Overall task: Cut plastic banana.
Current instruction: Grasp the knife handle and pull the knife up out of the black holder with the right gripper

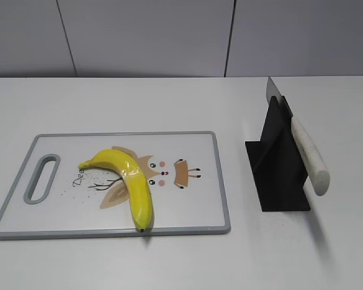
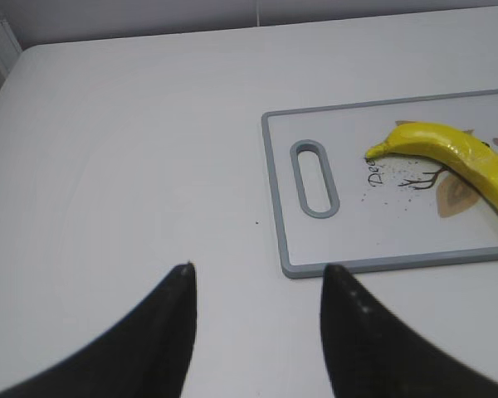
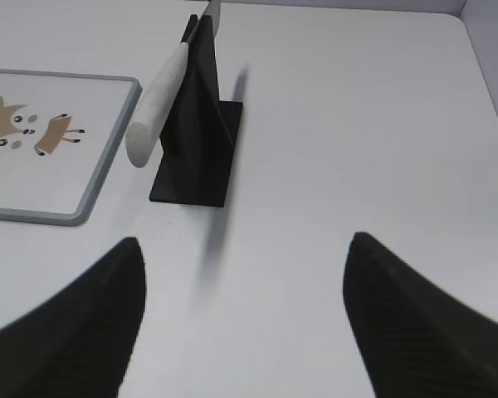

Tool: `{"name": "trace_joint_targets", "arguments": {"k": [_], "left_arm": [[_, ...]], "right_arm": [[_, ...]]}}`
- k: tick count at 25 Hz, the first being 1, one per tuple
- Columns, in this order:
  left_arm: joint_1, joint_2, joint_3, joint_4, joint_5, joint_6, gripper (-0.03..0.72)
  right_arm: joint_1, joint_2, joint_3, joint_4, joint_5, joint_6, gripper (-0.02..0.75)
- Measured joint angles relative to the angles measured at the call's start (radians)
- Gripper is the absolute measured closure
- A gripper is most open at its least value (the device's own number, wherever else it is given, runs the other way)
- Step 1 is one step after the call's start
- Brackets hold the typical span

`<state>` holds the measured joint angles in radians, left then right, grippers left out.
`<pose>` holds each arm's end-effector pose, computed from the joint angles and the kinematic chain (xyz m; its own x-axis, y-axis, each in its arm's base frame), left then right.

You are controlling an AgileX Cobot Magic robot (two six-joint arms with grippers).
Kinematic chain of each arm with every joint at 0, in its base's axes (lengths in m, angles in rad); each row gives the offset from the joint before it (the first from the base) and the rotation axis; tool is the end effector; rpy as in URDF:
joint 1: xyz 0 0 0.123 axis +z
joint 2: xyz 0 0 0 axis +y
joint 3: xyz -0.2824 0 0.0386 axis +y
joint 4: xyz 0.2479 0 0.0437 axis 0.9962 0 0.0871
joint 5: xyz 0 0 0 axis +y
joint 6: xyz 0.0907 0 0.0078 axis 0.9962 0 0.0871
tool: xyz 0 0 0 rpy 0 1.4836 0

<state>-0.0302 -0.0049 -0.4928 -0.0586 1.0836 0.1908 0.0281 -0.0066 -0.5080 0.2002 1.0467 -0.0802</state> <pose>-0.0060 -0.0045 0.2734 -0.4588 0.1763 -0.8709 0.1522 0.9812 0.1185 -0.0076 0.0155 0.2818 -0.4260 0.0087 -0.9047 -0.1748 0.9803 0.0917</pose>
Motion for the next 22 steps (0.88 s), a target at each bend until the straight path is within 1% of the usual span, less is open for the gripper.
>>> {"name": "trace_joint_targets", "arguments": {"k": [4, 8, 15, 22], "left_arm": [[0.0, 0.0, 0.0, 0.0, 0.0, 0.0, 0.215], [0.0, 0.0, 0.0, 0.0, 0.0, 0.0, 0.215], [0.0, 0.0, 0.0, 0.0, 0.0, 0.0, 0.215], [0.0, 0.0, 0.0, 0.0, 0.0, 0.0, 0.215]], "right_arm": [[0.0, 0.018, 0.0, -0.001, -0.002, 0.001, 0.15], [0.0, 0.089, 0.0, 0.0, -0.002, 0.001, 0.15], [0.0, 0.333, -0.03, 0.042, -0.005, 0.001, 0.15], [0.0, 0.624, -0.158, 0.048, -0.004, 0.052, 0.15]]}}
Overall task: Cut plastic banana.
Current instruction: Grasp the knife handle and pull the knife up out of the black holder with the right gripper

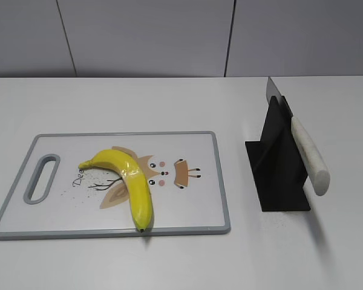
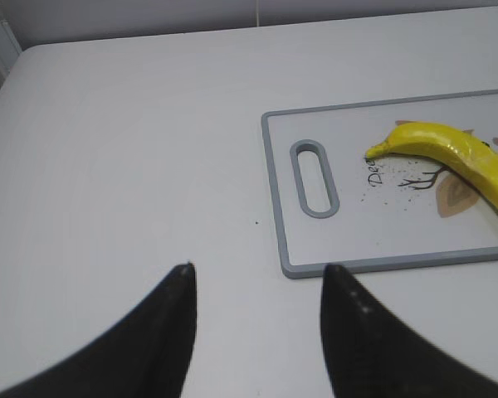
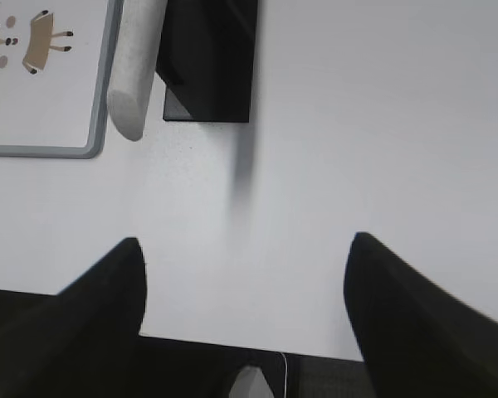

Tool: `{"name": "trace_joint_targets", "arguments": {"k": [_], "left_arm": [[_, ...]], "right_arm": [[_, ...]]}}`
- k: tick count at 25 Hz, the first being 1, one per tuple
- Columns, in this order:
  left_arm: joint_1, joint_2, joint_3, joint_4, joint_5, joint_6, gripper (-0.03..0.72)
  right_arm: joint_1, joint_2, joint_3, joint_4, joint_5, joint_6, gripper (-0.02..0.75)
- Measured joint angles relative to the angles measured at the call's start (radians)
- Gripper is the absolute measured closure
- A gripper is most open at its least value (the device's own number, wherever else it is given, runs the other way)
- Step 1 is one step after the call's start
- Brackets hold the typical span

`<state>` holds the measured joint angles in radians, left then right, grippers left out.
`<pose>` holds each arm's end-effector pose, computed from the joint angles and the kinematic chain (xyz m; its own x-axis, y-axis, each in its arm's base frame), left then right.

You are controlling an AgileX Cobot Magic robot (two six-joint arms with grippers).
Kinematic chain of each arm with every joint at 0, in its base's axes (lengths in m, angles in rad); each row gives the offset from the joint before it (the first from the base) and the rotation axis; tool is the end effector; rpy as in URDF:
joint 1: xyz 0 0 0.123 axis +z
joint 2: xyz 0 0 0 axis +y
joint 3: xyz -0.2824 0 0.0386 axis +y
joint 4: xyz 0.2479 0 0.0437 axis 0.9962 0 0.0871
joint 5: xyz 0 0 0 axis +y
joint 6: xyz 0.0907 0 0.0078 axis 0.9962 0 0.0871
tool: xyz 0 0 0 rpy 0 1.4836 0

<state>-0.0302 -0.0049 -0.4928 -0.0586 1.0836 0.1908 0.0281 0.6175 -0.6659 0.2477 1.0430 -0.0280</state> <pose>-0.0060 -0.0045 0.2734 -0.4588 0.1763 -0.8709 0.1522 0.9812 0.1185 0.0926 0.0219 0.3042 -0.7911 0.0741 -0.6071 -0.0826 0.9706 0.2260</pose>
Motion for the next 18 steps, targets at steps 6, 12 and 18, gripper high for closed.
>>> {"name": "trace_joint_targets", "arguments": {"k": [6, 12, 18], "left_arm": [[0.0, 0.0, 0.0, 0.0, 0.0, 0.0, 0.215], [0.0, 0.0, 0.0, 0.0, 0.0, 0.0, 0.215], [0.0, 0.0, 0.0, 0.0, 0.0, 0.0, 0.215]], "right_arm": [[0.0, 0.217, -0.156, 0.0, 0.068, 0.009, 0.15], [0.054, 0.417, -0.256, 0.0, 0.086, 0.078, 0.15], [0.268, 0.611, -0.344, -0.108, 0.081, 0.132, 0.15]]}}
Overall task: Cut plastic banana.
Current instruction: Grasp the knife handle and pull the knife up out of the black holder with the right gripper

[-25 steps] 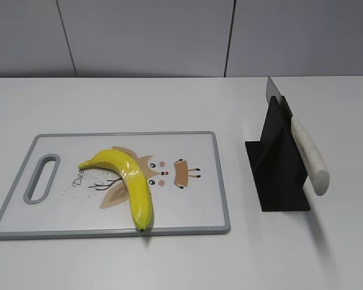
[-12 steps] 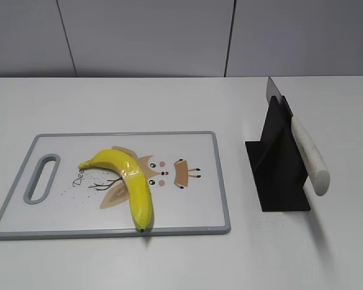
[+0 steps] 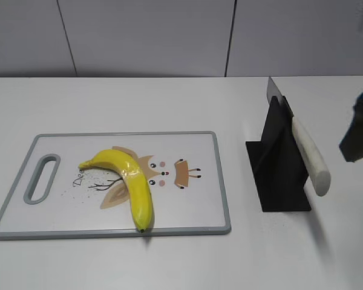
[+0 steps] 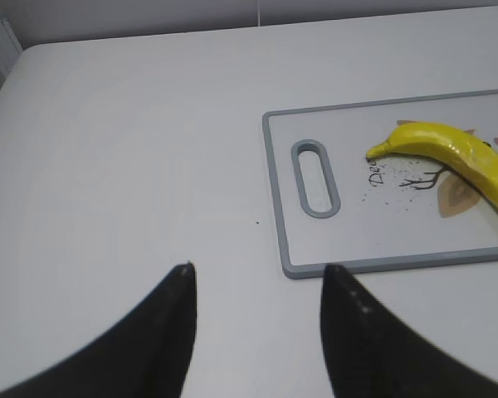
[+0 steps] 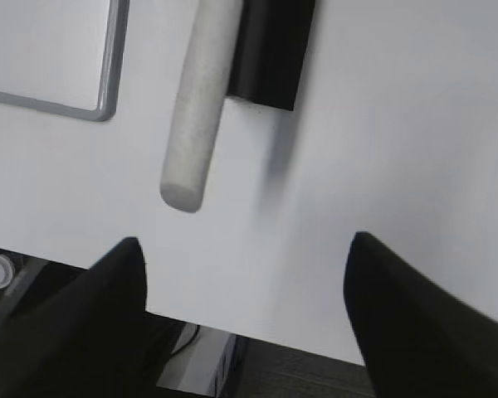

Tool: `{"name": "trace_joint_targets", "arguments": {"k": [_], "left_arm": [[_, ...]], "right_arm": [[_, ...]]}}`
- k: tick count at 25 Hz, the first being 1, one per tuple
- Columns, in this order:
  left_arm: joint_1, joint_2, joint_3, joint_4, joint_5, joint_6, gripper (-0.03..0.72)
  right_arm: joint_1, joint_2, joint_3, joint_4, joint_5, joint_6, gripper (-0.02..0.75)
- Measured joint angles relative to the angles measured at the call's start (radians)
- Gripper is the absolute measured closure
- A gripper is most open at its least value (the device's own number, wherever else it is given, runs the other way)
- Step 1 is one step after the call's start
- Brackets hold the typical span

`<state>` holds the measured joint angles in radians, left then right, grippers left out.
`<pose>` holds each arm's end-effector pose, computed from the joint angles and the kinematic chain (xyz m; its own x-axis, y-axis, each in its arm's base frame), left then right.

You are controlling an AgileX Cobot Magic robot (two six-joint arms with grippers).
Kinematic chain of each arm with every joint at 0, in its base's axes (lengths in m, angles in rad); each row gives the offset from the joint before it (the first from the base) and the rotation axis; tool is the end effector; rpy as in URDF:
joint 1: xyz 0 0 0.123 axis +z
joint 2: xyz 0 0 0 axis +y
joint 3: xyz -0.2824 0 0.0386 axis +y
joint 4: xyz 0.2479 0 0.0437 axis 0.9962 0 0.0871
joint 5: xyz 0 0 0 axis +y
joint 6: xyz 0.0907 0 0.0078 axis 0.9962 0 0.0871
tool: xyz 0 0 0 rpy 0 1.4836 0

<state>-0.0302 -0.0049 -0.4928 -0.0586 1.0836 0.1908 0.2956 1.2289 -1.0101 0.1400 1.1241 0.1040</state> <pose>-0.0060 -0.0045 0.2734 -0.4588 0.1763 -0.8709 0.1522 0.9812 0.1185 0.2084 0.0755 0.3051 -0.9497 -0.1191 -0.2897 -0.1733 0.9702 0.1693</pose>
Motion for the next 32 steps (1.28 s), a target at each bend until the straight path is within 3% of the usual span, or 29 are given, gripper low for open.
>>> {"name": "trace_joint_targets", "arguments": {"k": [2, 5, 17, 29, 32], "left_arm": [[0.0, 0.0, 0.0, 0.0, 0.0, 0.0, 0.215], [0.0, 0.0, 0.0, 0.0, 0.0, 0.0, 0.215], [0.0, 0.0, 0.0, 0.0, 0.0, 0.0, 0.215], [0.0, 0.0, 0.0, 0.0, 0.0, 0.0, 0.215], [0.0, 0.0, 0.0, 0.0, 0.0, 0.0, 0.215]], "right_arm": [[0.061, 0.06, -0.042, -0.033, 0.0, 0.036, 0.15], [0.083, 0.135, -0.086, -0.025, -0.004, 0.075, 0.15], [0.084, 0.279, -0.1, -0.019, -0.103, 0.129, 0.15], [0.084, 0.435, -0.1, -0.024, -0.094, 0.157, 0.151], [0.084, 0.45, -0.1, -0.008, -0.083, 0.162, 0.187]]}}
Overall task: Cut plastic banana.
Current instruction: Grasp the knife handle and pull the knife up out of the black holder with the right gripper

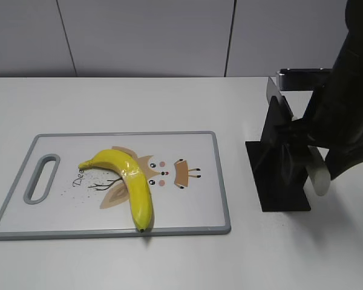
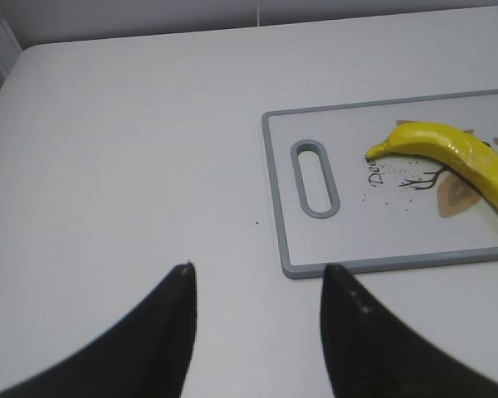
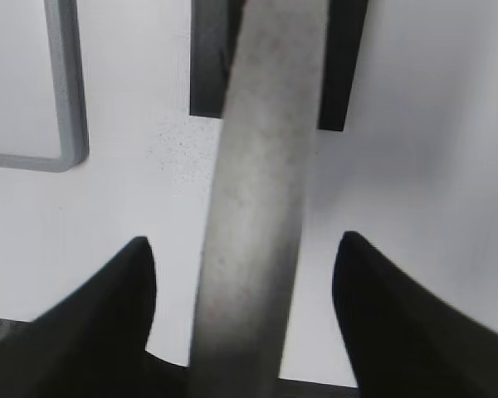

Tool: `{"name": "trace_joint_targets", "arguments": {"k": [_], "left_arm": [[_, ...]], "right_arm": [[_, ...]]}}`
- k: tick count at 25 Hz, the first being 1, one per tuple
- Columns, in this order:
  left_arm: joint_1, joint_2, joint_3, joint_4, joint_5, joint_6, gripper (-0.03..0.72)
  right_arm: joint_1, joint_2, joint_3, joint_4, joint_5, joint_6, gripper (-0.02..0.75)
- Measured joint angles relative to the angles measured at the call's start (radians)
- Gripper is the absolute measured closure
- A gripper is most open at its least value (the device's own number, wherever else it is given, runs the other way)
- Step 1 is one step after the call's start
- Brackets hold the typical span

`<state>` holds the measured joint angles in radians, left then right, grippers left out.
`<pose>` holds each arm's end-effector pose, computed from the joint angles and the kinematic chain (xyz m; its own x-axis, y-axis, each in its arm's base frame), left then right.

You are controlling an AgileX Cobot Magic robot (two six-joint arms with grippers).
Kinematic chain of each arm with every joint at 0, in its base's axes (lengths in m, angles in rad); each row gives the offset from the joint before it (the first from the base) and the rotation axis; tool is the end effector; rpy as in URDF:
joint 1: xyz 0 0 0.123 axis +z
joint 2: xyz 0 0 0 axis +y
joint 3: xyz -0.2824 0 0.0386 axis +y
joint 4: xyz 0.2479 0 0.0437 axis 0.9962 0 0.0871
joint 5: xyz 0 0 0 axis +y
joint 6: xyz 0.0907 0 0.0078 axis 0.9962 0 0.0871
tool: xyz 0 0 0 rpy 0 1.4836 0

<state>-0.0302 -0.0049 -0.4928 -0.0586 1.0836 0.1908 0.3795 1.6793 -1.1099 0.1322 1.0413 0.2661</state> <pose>-0.0060 -0.0045 0.2734 -0.4588 0.1763 -0.8709 0.1522 0.9812 0.1185 0.2802 0.1229 0.2124 -0.9988 -0.0485 -0.0111 -0.0495 0.9910 0.1241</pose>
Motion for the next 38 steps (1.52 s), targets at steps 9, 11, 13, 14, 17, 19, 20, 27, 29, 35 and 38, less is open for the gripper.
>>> {"name": "trace_joint_targets", "arguments": {"k": [9, 11, 13, 14, 17, 19, 20, 27, 29, 35, 38], "left_arm": [[0.0, 0.0, 0.0, 0.0, 0.0, 0.0, 0.215], [0.0, 0.0, 0.0, 0.001, 0.0, 0.0, 0.215], [0.0, 0.0, 0.0, 0.001, 0.0, 0.0, 0.215], [0.0, 0.0, 0.0, 0.001, 0.0, 0.0, 0.215], [0.0, 0.0, 0.0, 0.002, 0.0, 0.0, 0.215], [0.0, 0.0, 0.0, 0.002, 0.0, 0.0, 0.215], [0.0, 0.0, 0.0, 0.002, 0.0, 0.0, 0.215], [0.0, 0.0, 0.0, 0.002, 0.0, 0.0, 0.215], [0.0, 0.0, 0.0, 0.002, 0.0, 0.0, 0.215], [0.0, 0.0, 0.0, 0.002, 0.0, 0.0, 0.215], [0.0, 0.0, 0.0, 0.002, 0.0, 0.0, 0.215]], "right_arm": [[-0.002, 0.023, -0.001, 0.04, 0.014, 0.032, 0.544], [-0.002, 0.023, -0.001, 0.04, 0.015, 0.033, 0.544], [-0.002, 0.023, -0.001, 0.041, 0.015, 0.033, 0.544], [-0.002, 0.023, -0.001, 0.041, 0.015, 0.033, 0.544], [-0.002, 0.016, -0.001, 0.041, 0.016, 0.033, 0.544], [-0.002, -0.003, -0.001, 0.045, 0.018, 0.031, 0.544], [-0.001, -0.018, -0.001, 0.053, 0.019, 0.03, 0.544], [-0.001, -0.127, -0.001, 0.055, 0.024, 0.031, 0.544], [0.0, -0.157, -0.001, 0.056, 0.017, 0.026, 0.544], [0.0, -0.226, -0.03, 0.058, 0.015, 0.024, 0.544], [0.0, -0.248, -0.056, 0.058, 0.008, 0.012, 0.544]]}}
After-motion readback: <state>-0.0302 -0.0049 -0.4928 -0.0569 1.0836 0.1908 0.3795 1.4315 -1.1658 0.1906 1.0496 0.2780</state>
